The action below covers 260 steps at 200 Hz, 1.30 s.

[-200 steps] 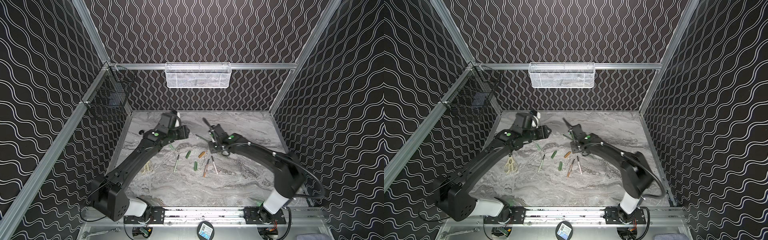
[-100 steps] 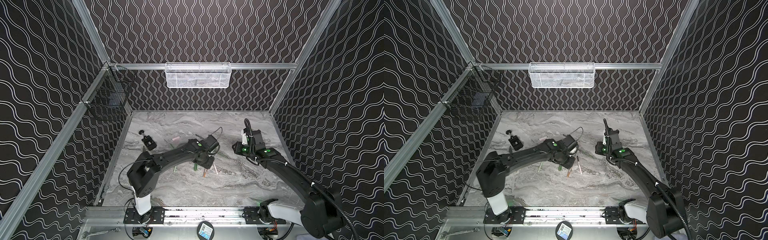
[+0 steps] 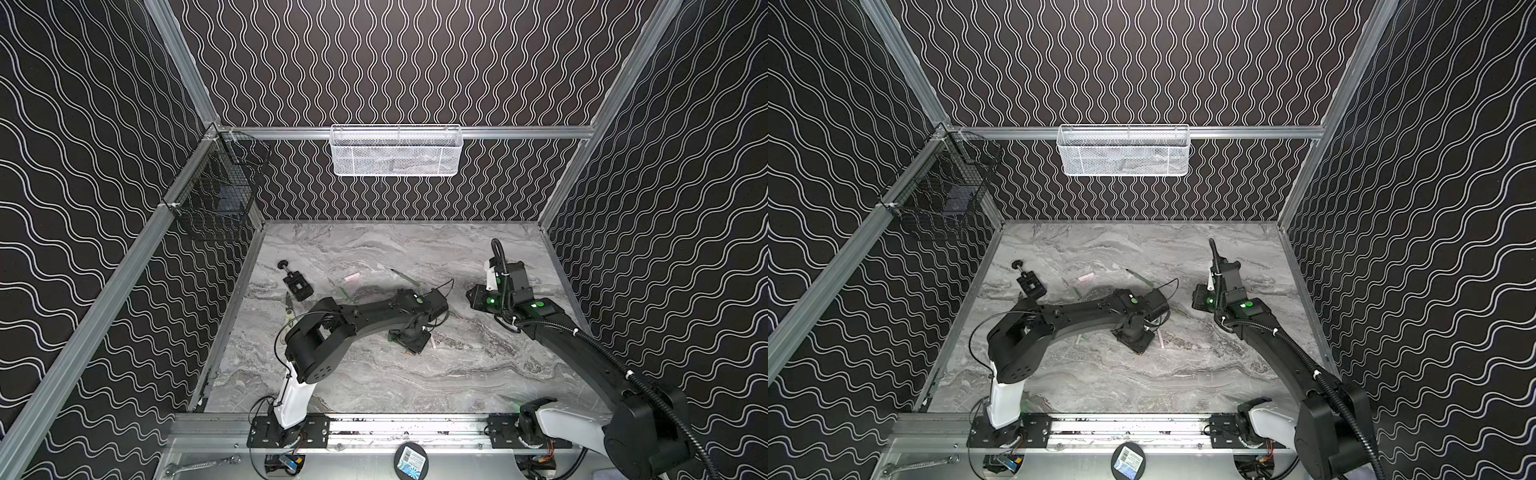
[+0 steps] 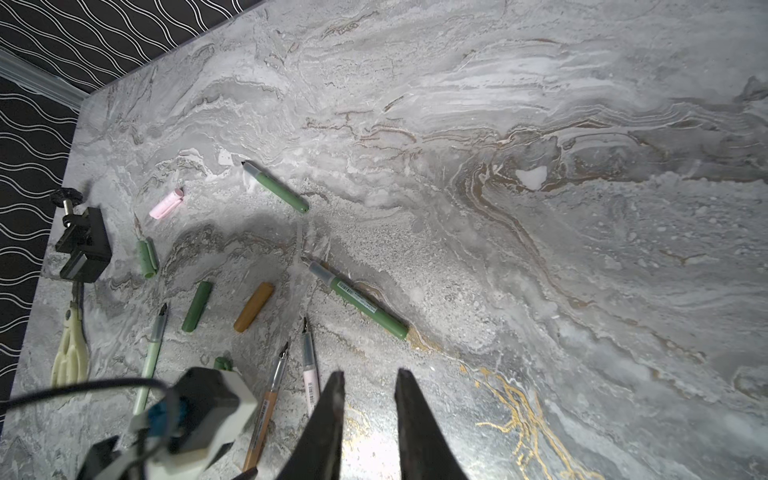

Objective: Insert the pens into the pen caps

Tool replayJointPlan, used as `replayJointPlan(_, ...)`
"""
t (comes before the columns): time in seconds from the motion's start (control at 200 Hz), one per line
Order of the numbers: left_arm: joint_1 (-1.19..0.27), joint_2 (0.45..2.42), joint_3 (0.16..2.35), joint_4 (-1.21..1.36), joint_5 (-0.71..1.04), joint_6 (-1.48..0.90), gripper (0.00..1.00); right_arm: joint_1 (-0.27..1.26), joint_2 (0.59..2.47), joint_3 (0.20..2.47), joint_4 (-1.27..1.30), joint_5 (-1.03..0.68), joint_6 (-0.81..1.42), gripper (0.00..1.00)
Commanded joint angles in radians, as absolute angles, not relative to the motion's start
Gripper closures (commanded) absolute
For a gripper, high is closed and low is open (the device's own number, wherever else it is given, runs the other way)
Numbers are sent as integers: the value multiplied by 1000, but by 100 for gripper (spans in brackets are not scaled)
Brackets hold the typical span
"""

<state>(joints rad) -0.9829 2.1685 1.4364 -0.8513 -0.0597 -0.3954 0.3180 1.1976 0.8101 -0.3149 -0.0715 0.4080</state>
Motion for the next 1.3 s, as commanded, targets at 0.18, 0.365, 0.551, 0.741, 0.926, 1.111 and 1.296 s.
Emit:
replayJointPlan(0.18,-983,2196,1420,-763,-95,-437,77,318,1191,796,-296,-83,421,75)
replayJointPlan(0.365,-984,2165,1392,-731,-110,-454,88,318,1168,788,-305,-89,431,75)
replayJointPlan(0.551,-981,2115,1380,-705,-134,-466,95,318,1144,788,-312,-107,438,74)
replayJointPlan(0.741,-960,2035,1350,-672,-156,-487,99,318,1134,776,-292,-131,440,73)
replayJointPlan(0.926,-929,1962,1308,-621,-150,-512,100,313,1219,789,-339,-19,476,65)
replayJointPlan(1.111,-919,1898,1281,-589,-141,-517,100,312,1252,738,-374,23,541,56)
replayJointPlan(1.296,-918,1832,1270,-567,-132,-514,100,349,1307,661,-382,25,604,54)
